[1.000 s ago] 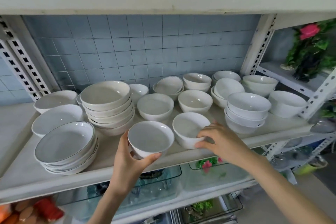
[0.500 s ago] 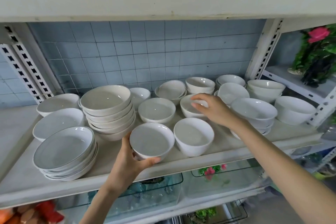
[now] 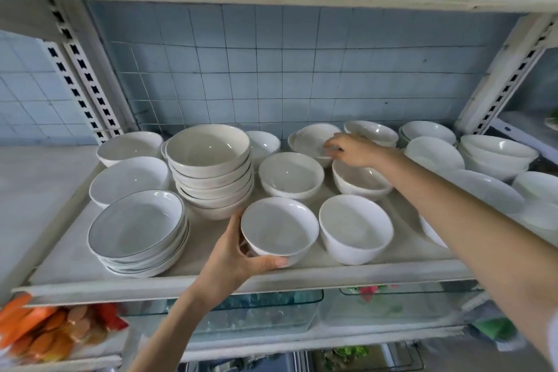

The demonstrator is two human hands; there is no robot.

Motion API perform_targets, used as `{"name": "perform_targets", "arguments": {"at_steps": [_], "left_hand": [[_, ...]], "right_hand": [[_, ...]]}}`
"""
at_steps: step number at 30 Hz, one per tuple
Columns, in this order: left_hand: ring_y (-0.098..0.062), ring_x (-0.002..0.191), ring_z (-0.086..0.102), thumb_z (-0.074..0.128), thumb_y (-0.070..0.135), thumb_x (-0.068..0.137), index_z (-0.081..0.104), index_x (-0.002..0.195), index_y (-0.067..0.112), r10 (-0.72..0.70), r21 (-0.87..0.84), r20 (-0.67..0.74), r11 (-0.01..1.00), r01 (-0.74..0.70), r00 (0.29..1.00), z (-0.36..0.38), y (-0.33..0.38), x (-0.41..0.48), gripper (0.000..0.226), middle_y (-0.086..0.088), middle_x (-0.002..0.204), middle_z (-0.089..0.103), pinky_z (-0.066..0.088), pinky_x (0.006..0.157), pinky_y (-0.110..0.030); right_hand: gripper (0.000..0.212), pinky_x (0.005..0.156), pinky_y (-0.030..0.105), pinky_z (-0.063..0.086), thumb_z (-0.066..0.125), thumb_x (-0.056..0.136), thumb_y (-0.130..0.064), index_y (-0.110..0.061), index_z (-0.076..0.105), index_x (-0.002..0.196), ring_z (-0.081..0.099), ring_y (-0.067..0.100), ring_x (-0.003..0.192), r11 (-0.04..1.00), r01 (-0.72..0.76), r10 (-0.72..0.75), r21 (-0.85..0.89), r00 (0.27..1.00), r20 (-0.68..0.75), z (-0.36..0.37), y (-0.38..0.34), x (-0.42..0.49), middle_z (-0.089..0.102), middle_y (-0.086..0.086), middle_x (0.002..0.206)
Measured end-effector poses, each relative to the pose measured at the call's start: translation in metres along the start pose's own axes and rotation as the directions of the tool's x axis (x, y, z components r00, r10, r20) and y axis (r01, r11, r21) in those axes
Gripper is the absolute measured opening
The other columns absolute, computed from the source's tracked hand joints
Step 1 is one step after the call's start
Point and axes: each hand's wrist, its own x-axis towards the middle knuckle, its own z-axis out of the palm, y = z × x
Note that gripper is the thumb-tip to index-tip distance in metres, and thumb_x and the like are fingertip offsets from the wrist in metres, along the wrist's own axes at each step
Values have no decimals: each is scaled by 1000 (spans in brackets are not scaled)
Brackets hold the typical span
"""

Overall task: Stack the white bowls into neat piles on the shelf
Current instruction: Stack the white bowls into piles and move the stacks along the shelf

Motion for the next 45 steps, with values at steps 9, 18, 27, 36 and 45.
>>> {"name": "perform_targets", "arguments": {"at_steps": [9,18,27,36,45], "left_hand": [[-5,112,58,90,30,44,42,126,31,-12,13,1,1000,12,1000,-1,-2,2,95,19,115,61,51,83,-20],[-1,111,57,90,23,42,42,125,34,-47,-16,-15,999,47,999,1,-4,2,96,21,113,61,51,84,-20],[1,110,57,92,19,43,41,125,31,-43,-35,-9,998,43,999,1,-3,0,97,12,119,58,50,83,-19],[2,111,55,92,9,49,40,126,32,-20,0,-26,1000,20,999,1,-3,-1,96,7,125,54,51,85,-21],[-4,123,47,90,37,50,36,133,33,71,143,-102,988,-56,992,5,-4,-7,99,14,129,50,45,102,-33]], "right_hand": [[24,95,31,44,57,92,-34,-20,67,109,58,14,102,993,64,-74,97,992,106,-7,10,7,65,-6,111],[11,87,33,45,64,88,-17,-9,66,95,59,20,94,977,113,-118,180,993,16,-6,2,9,66,4,99],[19,65,33,37,75,77,-17,-14,57,82,52,24,80,983,115,-101,142,990,-99,-5,-1,6,59,4,80],[12,61,24,34,73,79,-12,-6,62,80,50,22,76,950,117,-56,288,976,-212,0,0,5,58,7,76],[9,61,27,27,69,82,-7,-2,63,85,48,20,77,897,149,31,417,918,-395,-2,-8,-10,59,7,80]]}}
